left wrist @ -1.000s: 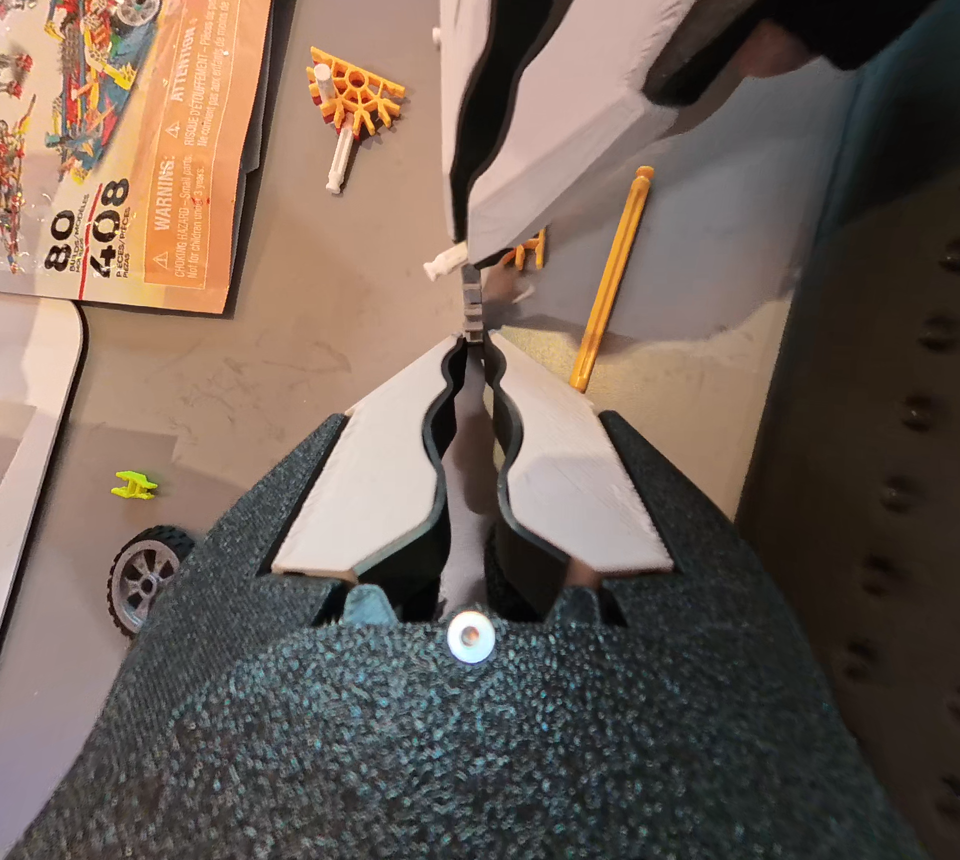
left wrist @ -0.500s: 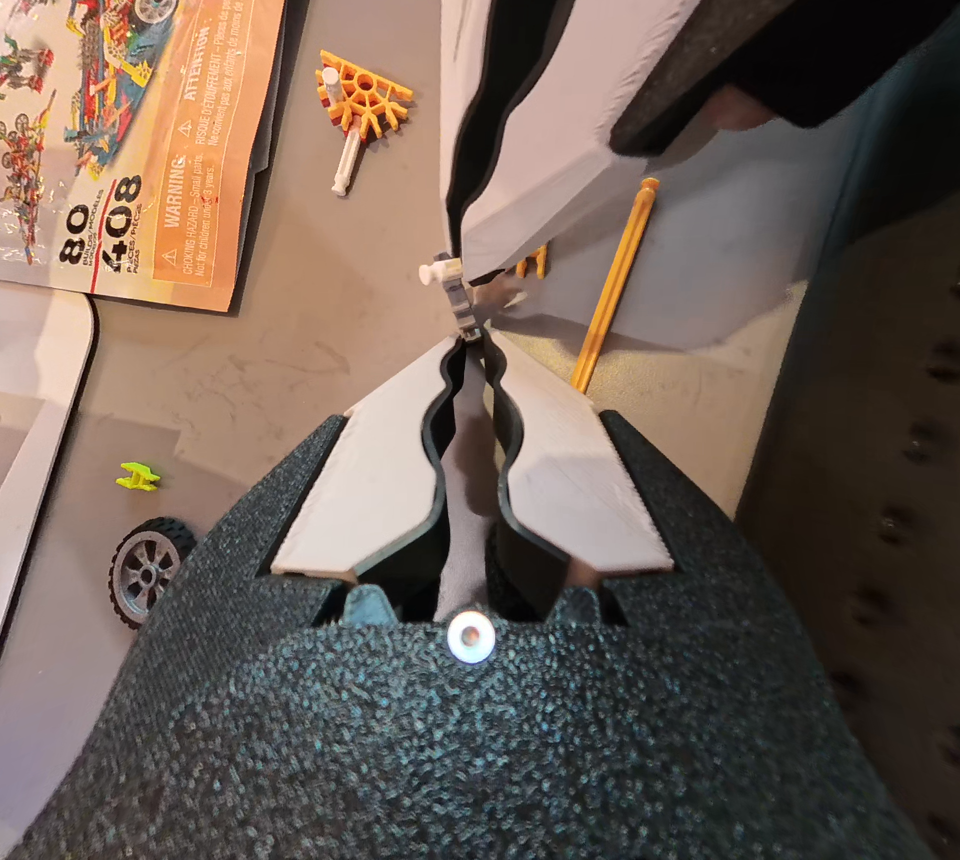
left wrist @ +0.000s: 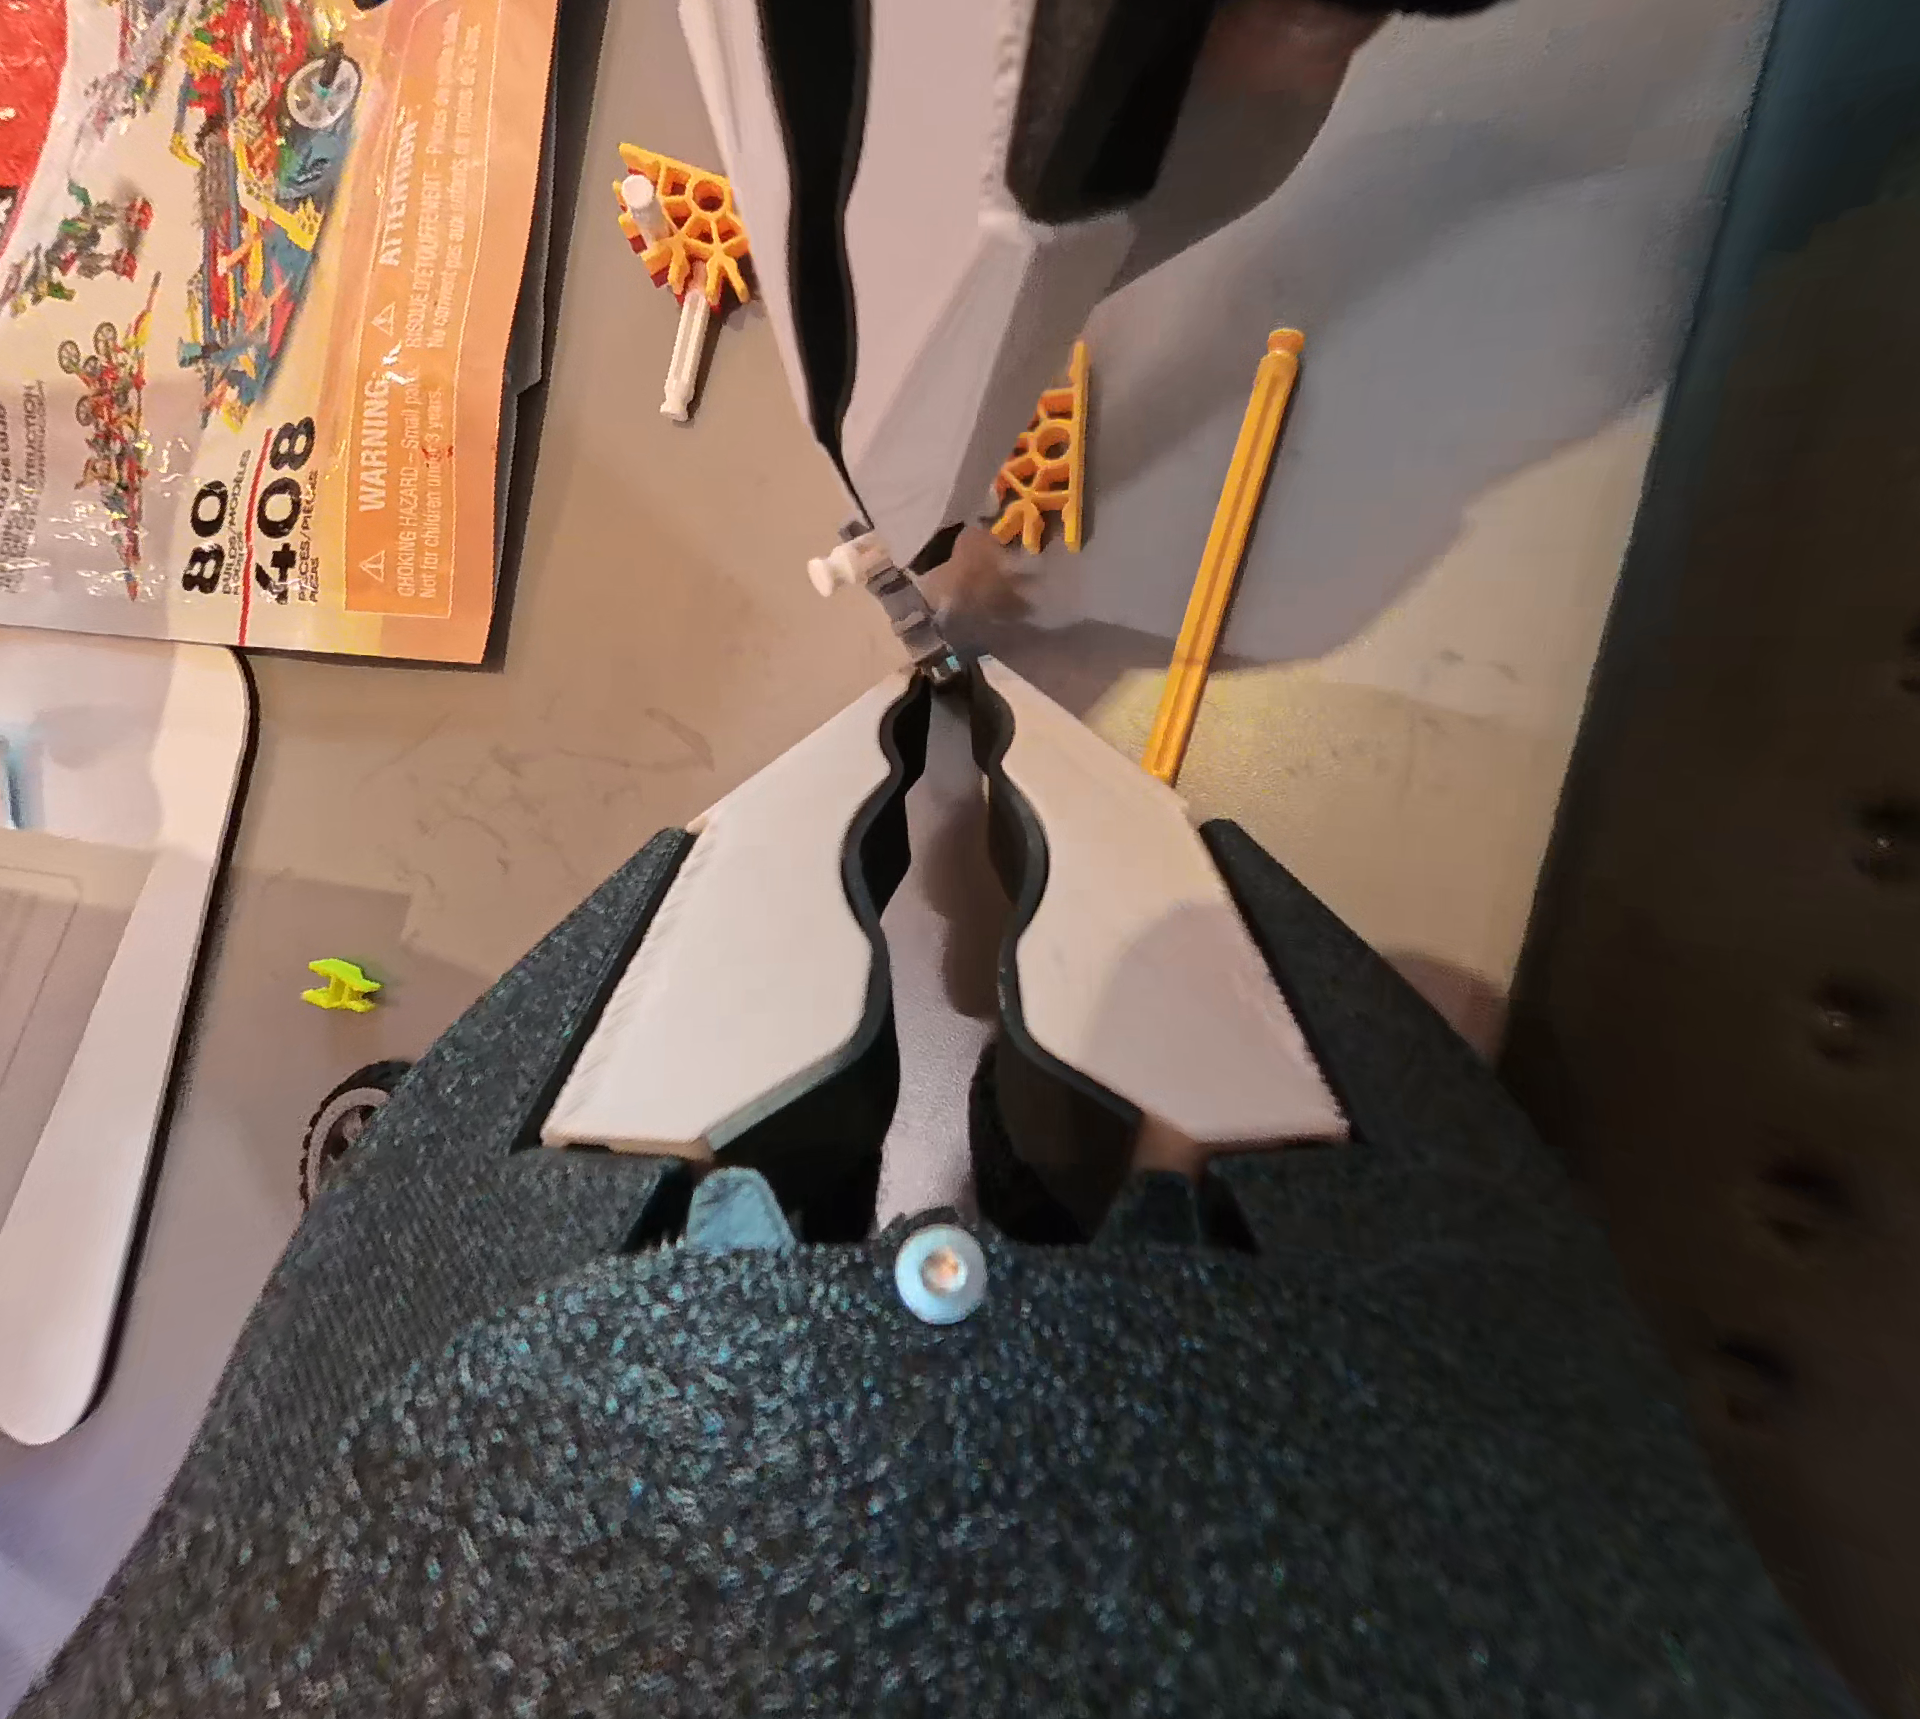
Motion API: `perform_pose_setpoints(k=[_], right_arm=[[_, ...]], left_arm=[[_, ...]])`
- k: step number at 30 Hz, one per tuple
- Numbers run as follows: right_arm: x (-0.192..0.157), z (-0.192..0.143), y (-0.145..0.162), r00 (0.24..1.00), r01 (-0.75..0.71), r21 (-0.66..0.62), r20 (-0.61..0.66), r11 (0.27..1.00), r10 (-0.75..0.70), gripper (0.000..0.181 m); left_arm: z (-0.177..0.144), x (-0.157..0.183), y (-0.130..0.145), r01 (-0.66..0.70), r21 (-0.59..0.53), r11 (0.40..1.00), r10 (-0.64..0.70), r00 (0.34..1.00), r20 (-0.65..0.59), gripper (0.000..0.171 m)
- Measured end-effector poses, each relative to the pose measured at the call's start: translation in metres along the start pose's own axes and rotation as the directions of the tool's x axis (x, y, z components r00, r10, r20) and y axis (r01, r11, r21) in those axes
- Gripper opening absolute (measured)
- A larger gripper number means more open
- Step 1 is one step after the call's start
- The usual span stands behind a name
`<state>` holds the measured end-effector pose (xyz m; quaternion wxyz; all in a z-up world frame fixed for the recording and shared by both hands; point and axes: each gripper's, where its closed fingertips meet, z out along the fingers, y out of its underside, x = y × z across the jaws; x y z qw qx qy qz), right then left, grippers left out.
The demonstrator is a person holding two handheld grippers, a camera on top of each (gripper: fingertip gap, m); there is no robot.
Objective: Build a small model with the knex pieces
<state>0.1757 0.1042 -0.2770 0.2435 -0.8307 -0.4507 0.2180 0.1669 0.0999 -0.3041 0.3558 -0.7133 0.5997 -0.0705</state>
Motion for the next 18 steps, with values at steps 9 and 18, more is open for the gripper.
perform_pose_setpoints(k=[9, 18], right_arm=[[0.0004, -0.0003, 0.0023, 0.989, -0.096, 0.028, 0.119, 0.995, 0.092, 0.004], [0.0025, 0.0010, 0.0011, 0.997, 0.071, -0.155, 0.053, 0.985, -0.064, 0.004]], left_arm=[[0.0000, 0.0001, -0.0004, -0.063, -0.011, 0.998, 0.064, 0.997, 0.038, 0.006], [0.0001, -0.0001, -0.0003, -0.069, -0.005, 0.998, 0.069, 0.997, 0.033, 0.006]])
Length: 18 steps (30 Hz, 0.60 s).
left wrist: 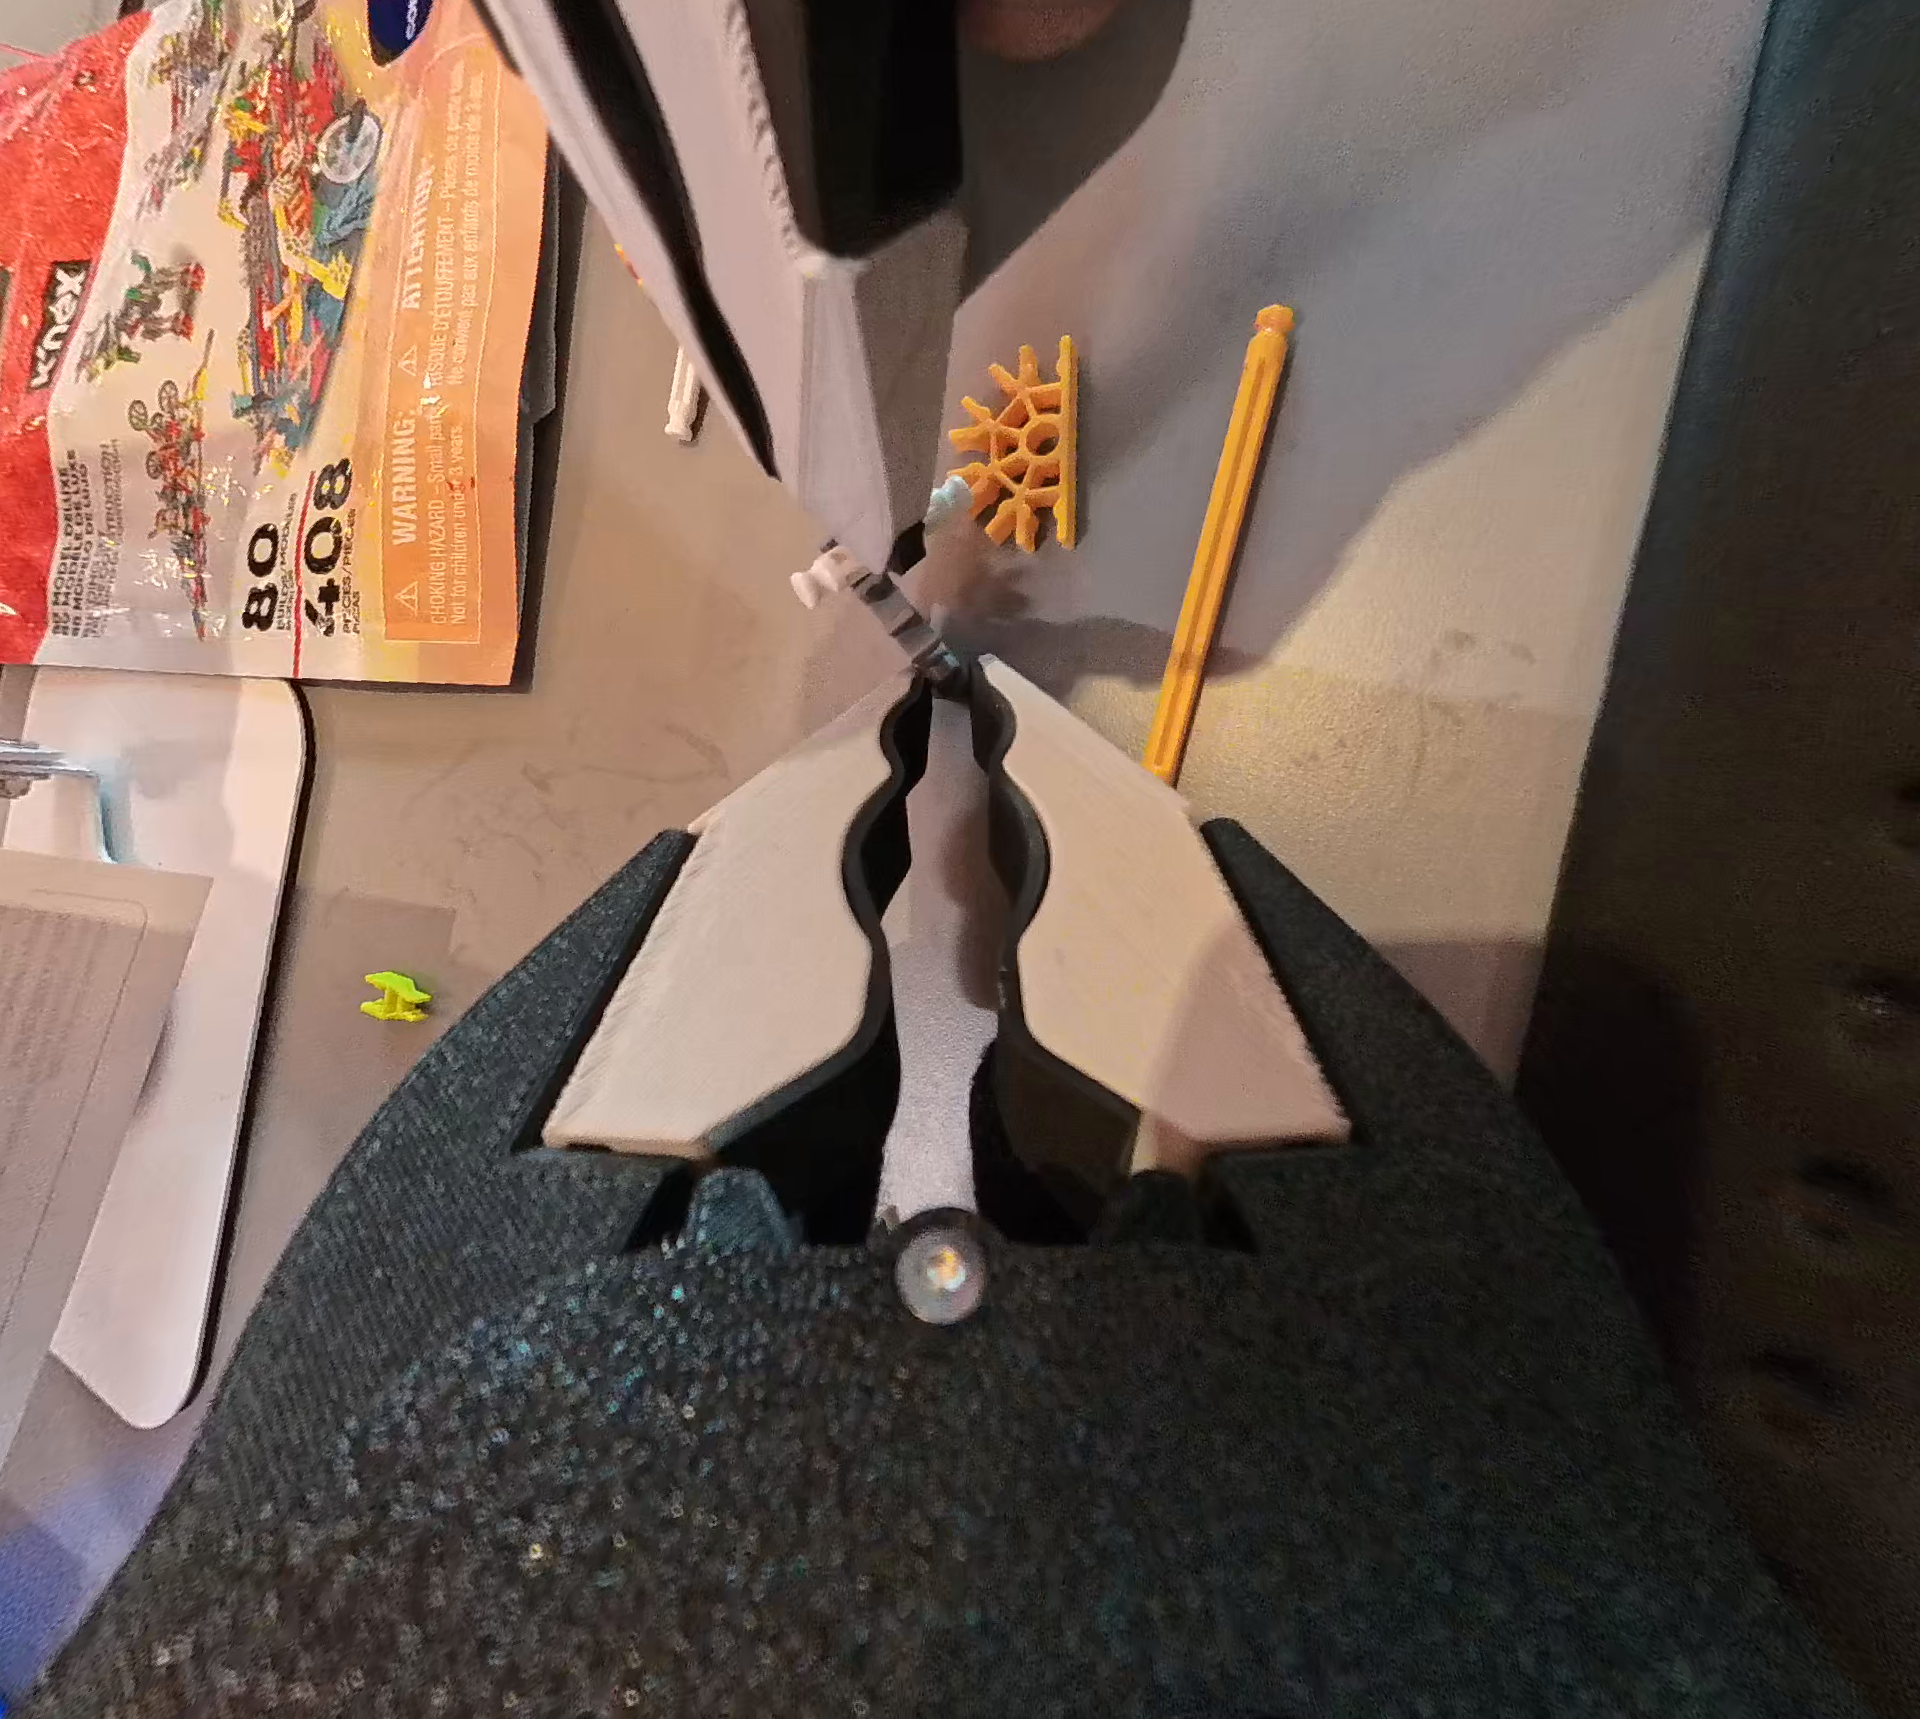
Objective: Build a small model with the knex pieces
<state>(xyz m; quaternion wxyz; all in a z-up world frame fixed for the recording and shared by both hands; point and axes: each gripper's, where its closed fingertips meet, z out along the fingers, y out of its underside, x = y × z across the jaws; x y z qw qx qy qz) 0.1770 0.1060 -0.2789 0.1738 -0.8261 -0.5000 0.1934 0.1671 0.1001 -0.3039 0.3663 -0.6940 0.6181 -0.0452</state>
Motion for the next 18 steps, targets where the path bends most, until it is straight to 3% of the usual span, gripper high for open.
perform_pose_setpoints(k=[9, 13, 16, 18], right_arm=[[0.004, 0.003, -0.007, 0.992, 0.119, -0.149, -0.014, 0.982, -0.123, 0.004], [-0.001, 0.011, 0.001, 0.986, 0.163, -0.208, -0.003, 0.964, -0.167, 0.004], [0.006, 0.010, 0.000, 0.988, 0.140, -0.178, -0.038, 0.974, -0.149, 0.004], [0.005, 0.004, -0.004, 0.991, 0.128, -0.130, -0.015, 0.983, -0.131, 0.004]], left_arm=[[0.000, 0.000, 0.000, 0.012, 0.006, 1.000, -0.012, 1.000, -0.001, 0.007], [-0.001, 0.006, -0.003, -0.031, 0.054, 0.998, 0.033, 0.999, -0.039, 0.000], [-0.006, 0.011, -0.006, -0.014, 0.104, 0.994, 0.025, 0.994, -0.108, 0.016], [-0.009, 0.009, -0.004, 0.009, 0.113, 0.994, 0.006, 0.990, -0.140, 0.018]])
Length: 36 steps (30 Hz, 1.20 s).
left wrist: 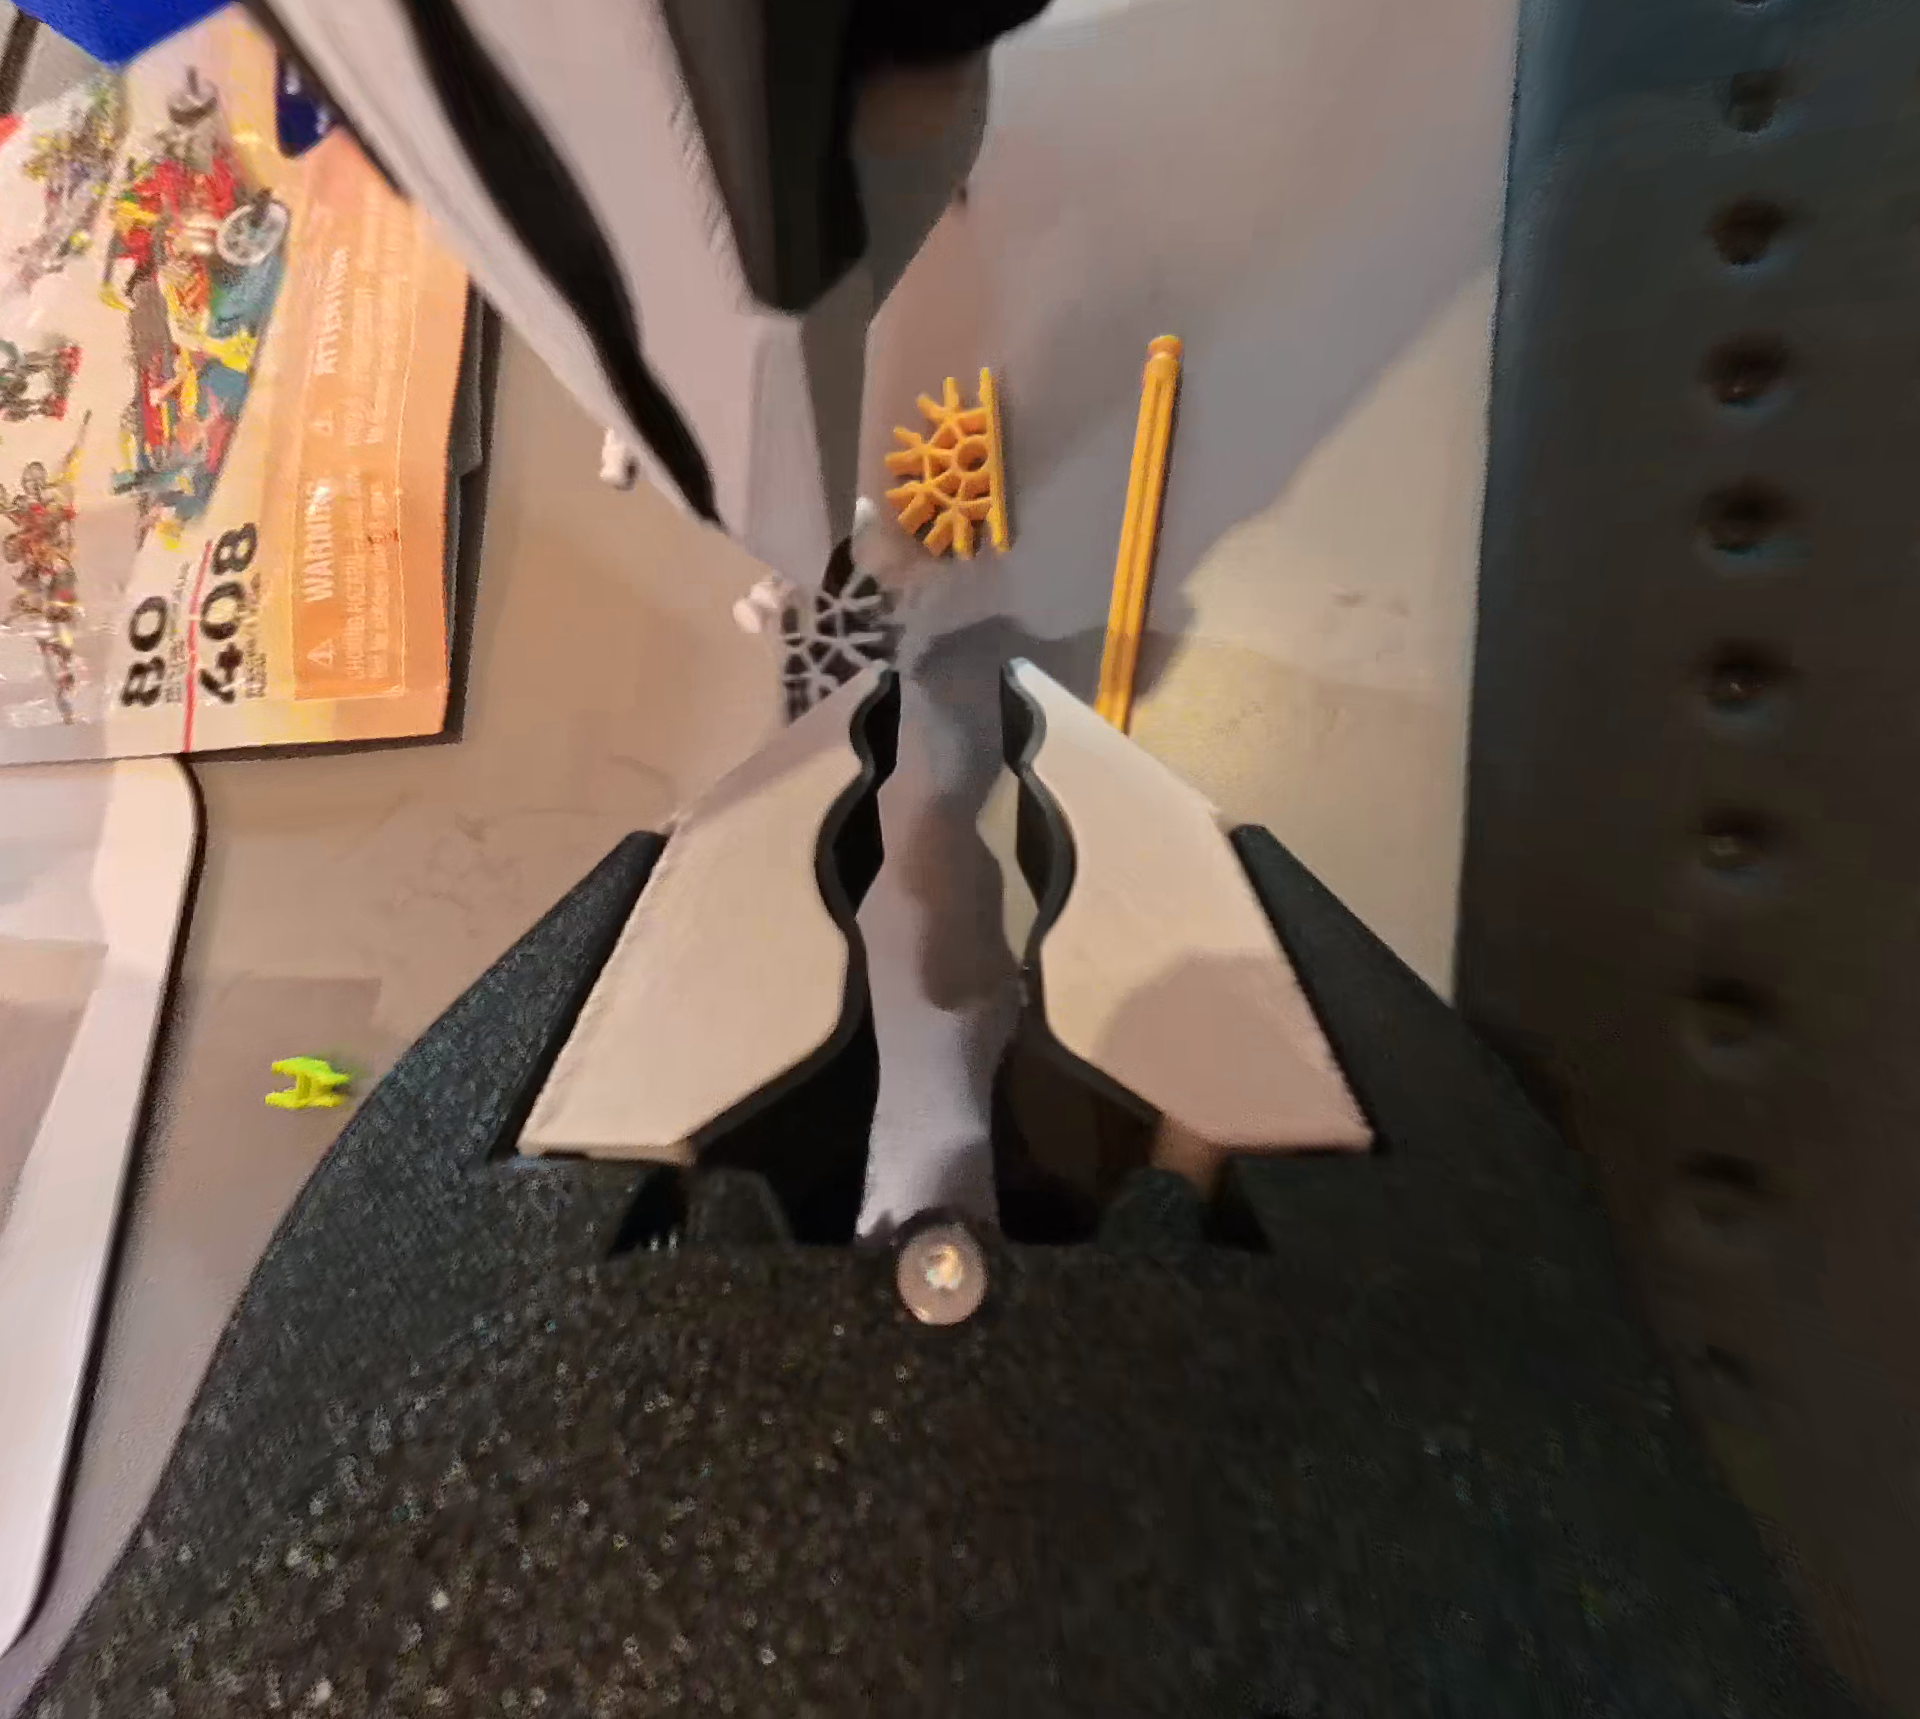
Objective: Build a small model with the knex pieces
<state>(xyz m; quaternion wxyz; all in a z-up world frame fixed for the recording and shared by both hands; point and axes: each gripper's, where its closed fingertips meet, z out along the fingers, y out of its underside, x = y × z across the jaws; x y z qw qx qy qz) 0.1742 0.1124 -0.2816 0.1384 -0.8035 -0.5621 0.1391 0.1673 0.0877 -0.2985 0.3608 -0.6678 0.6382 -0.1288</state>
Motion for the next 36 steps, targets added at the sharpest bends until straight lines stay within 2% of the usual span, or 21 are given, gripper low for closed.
perform_pose_setpoints(k=[9, 12, 16, 26, 28, 36], right_arm=[[0.002, -0.006, 0.007, 1.000, 0.008, 0.075, 0.002, 0.997, -0.008, 0.004], [0.004, -0.006, 0.003, 1.000, 0.000, 0.120, -0.006, 0.993, 0.001, 0.004], [0.016, -0.009, 0.005, 0.997, -0.074, 0.175, -0.016, 0.982, 0.078, 0.004], [0.016, -0.008, 0.007, 0.990, -0.139, 0.283, 0.031, 0.949, 0.136, 0.004], [0.016, -0.009, 0.007, 0.989, -0.146, 0.296, 0.036, 0.944, 0.141, 0.004], [0.014, -0.010, 0.014, 0.989, -0.148, 0.318, 0.036, 0.937, 0.144, 0.004]], left_arm=[[-0.012, -0.040, -0.001, -0.040, 0.024, 0.999, 0.037, 0.995, 0.093, 0.022], [-0.004, -0.040, -0.002, -0.072, 0.004, 0.997, 0.072, 0.993, 0.091, 0.025], [0.007, -0.034, -0.003, -0.051, -0.024, 0.998, 0.053, 0.997, 0.055, 0.027], [0.014, -0.026, 0.001, 0.113, -0.042, 0.993, -0.116, 0.991, -0.071, 0.028], [0.014, -0.023, 0.001, 0.124, -0.051, 0.991, -0.128, 0.987, -0.093, 0.023], [0.013, -0.020, 0.001, 0.133, -0.088, 0.987, -0.140, 0.987, -0.076, 0.018]])
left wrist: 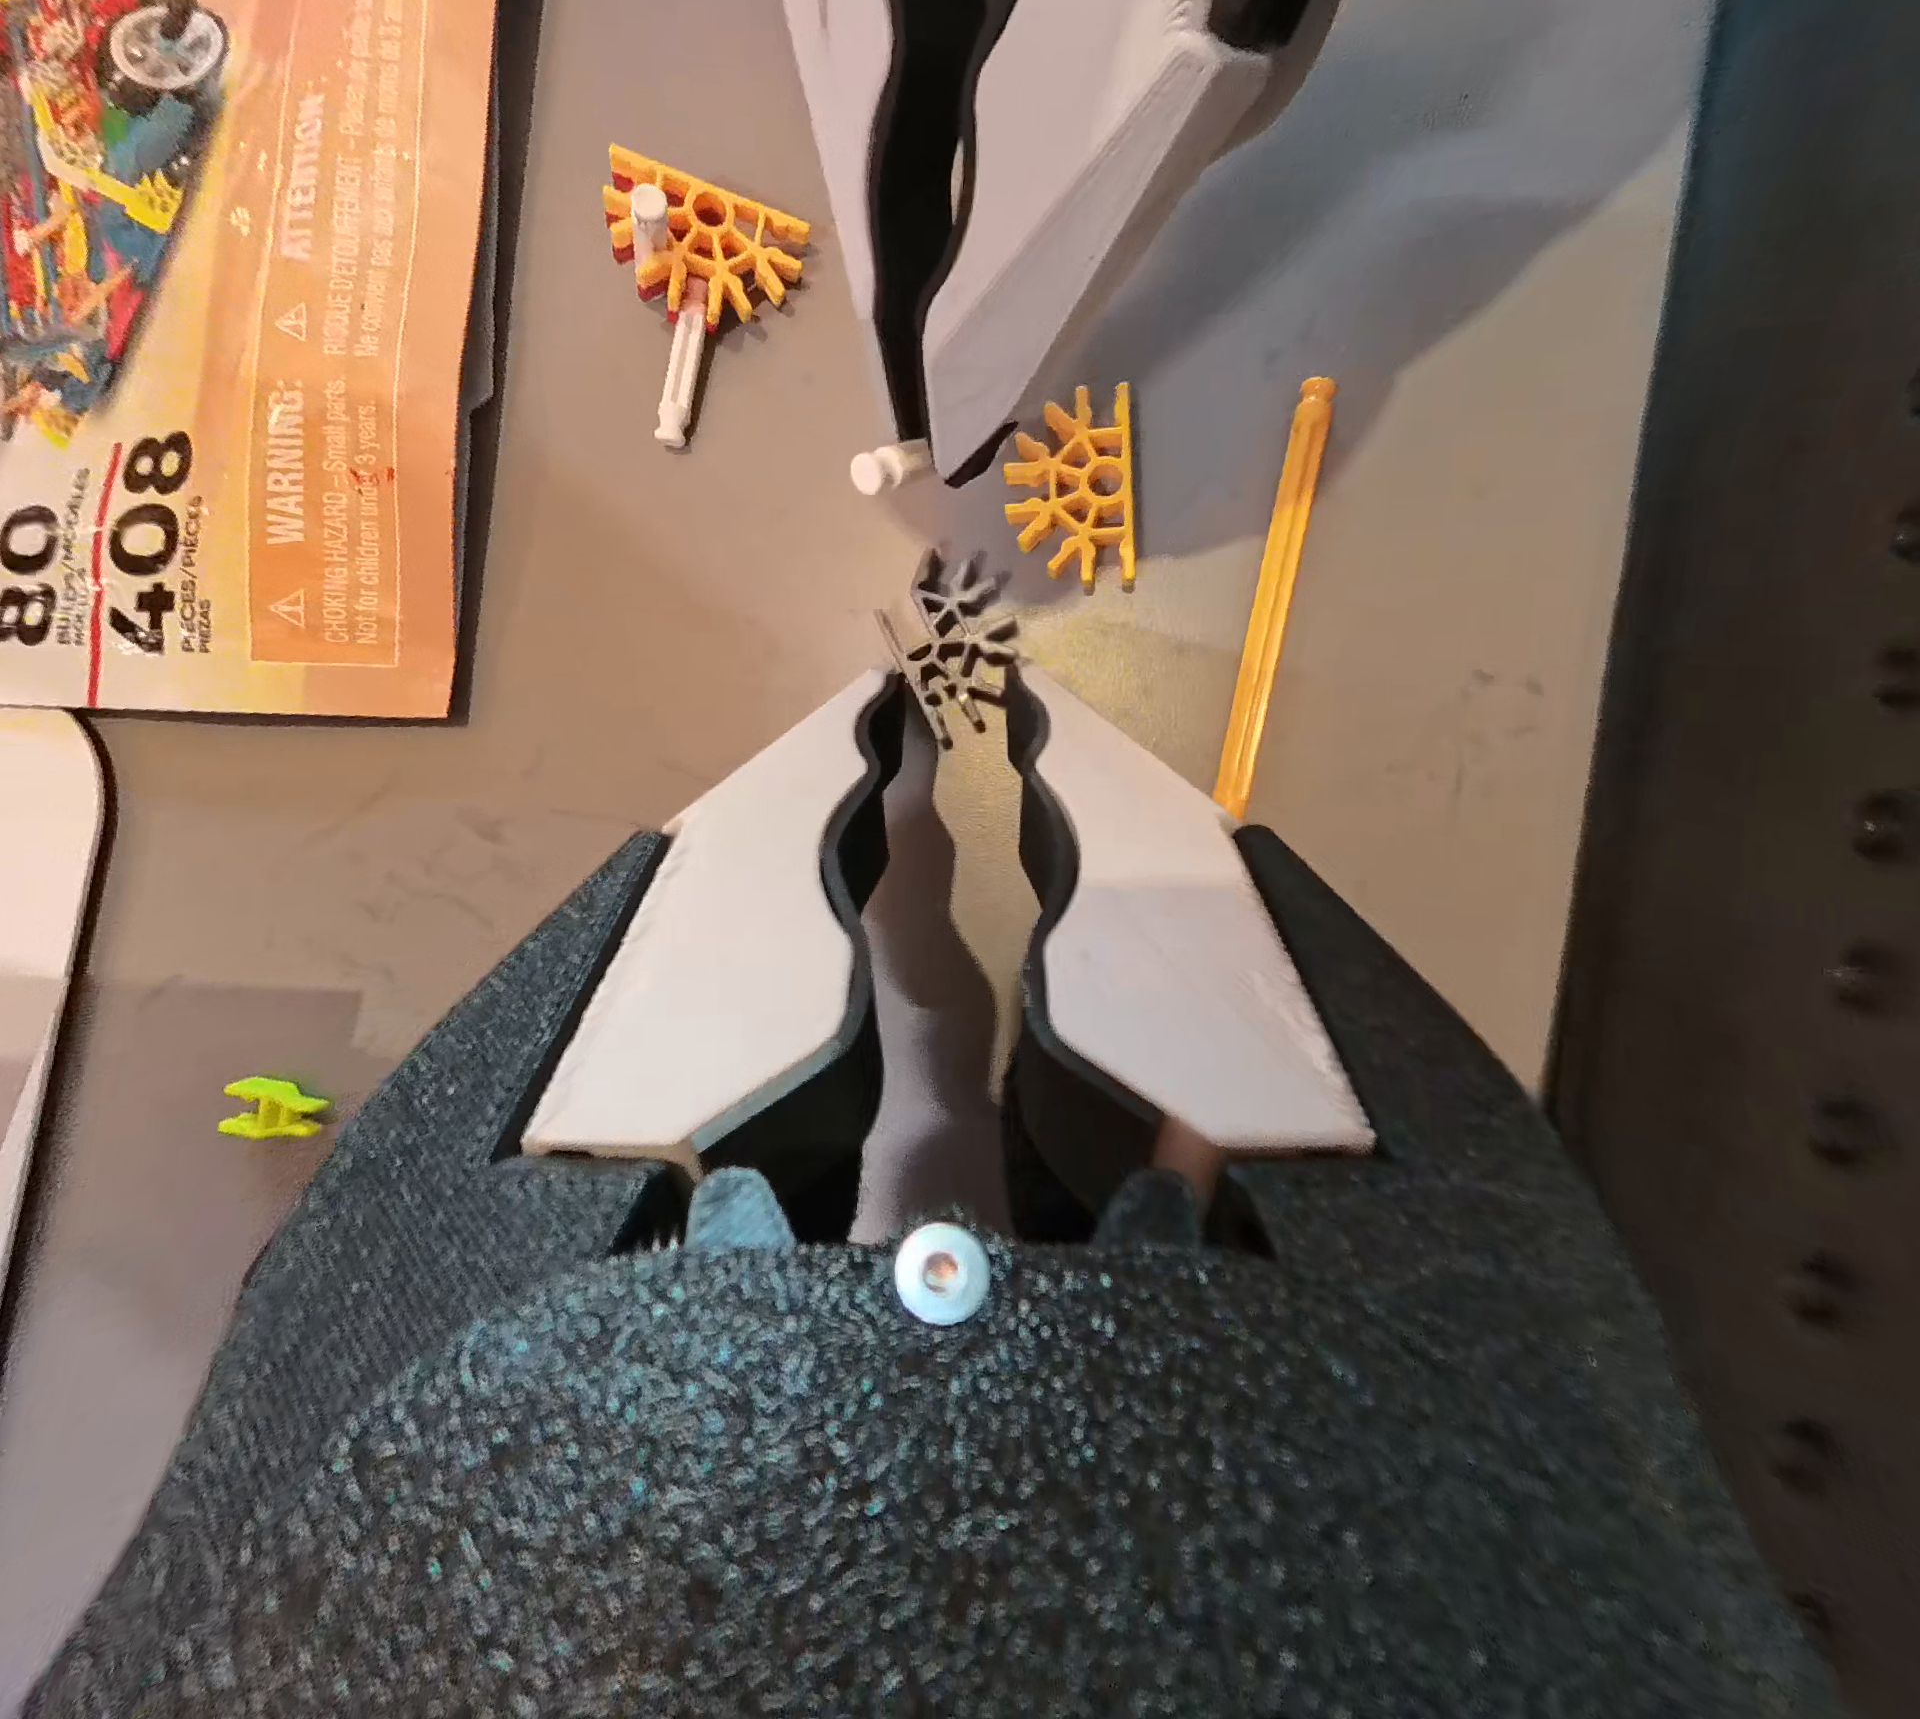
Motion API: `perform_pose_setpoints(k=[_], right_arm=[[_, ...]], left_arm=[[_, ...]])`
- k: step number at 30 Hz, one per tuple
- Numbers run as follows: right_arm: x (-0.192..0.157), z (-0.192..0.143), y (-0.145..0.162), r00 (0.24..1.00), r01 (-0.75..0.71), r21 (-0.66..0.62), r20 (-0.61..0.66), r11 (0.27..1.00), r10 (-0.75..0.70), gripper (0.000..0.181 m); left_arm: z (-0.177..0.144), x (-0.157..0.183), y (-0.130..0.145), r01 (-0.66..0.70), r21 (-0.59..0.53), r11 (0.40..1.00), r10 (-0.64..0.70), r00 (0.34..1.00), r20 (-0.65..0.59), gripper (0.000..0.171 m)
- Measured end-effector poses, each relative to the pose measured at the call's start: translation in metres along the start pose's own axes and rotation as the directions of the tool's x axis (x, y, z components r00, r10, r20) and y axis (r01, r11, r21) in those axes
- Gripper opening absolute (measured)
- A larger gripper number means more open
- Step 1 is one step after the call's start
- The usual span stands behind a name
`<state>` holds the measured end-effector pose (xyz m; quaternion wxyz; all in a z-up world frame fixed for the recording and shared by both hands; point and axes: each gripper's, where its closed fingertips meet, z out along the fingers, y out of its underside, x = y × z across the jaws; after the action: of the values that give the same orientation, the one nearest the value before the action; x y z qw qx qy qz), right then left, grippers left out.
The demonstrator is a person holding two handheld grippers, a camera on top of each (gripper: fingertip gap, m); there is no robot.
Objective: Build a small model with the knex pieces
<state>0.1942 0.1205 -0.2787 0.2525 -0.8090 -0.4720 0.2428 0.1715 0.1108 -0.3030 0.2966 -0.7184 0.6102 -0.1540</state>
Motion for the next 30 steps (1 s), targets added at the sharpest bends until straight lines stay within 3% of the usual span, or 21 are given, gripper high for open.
perform_pose_setpoints(k=[10, 16, 20, 26, 27, 28, 30], right_arm=[[-0.007, -0.006, 0.006, 1.000, 0.010, 0.021, 0.005, 1.000, -0.010, 0.004], [-0.010, -0.008, 0.009, 1.000, 0.011, 0.036, 0.003, 0.999, -0.012, 0.004], [-0.013, -0.008, 0.011, 1.000, 0.017, 0.038, 0.008, 0.999, -0.017, 0.004], [-0.013, -0.010, 0.014, 1.000, 0.015, 0.045, 0.006, 0.999, -0.015, 0.004], [-0.013, -0.011, 0.015, 1.000, 0.015, 0.047, 0.007, 0.999, -0.015, 0.004], [-0.013, -0.011, 0.016, 1.000, 0.015, 0.048, 0.009, 0.999, -0.015, 0.004], [-0.012, -0.011, 0.017, 1.000, 0.015, 0.051, 0.011, 0.999, -0.015, 0.004]], left_arm=[[-0.023, 0.052, 0.017, -0.018, -0.072, 0.997, -0.001, 0.967, -0.255, 0.029], [-0.031, 0.029, -0.001, -0.219, 0.041, 0.975, 0.223, 0.964, -0.144, 0.024], [-0.017, 0.029, 0.000, -0.445, 0.032, 0.895, 0.445, 0.887, -0.123, 0.029], [-0.013, 0.039, 0.005, -0.384, -0.025, 0.923, 0.373, 0.908, -0.190, 0.010], [-0.015, 0.048, 0.010, -0.384, -0.030, 0.923, 0.368, 0.903, -0.223, 0.014], [-0.016, 0.050, 0.011, -0.393, -0.033, 0.919, 0.378, 0.902, -0.206, 0.011], [-0.019, 0.044, 0.010, -0.389, -0.043, 0.920, 0.379, 0.913, -0.153, 0.021]])
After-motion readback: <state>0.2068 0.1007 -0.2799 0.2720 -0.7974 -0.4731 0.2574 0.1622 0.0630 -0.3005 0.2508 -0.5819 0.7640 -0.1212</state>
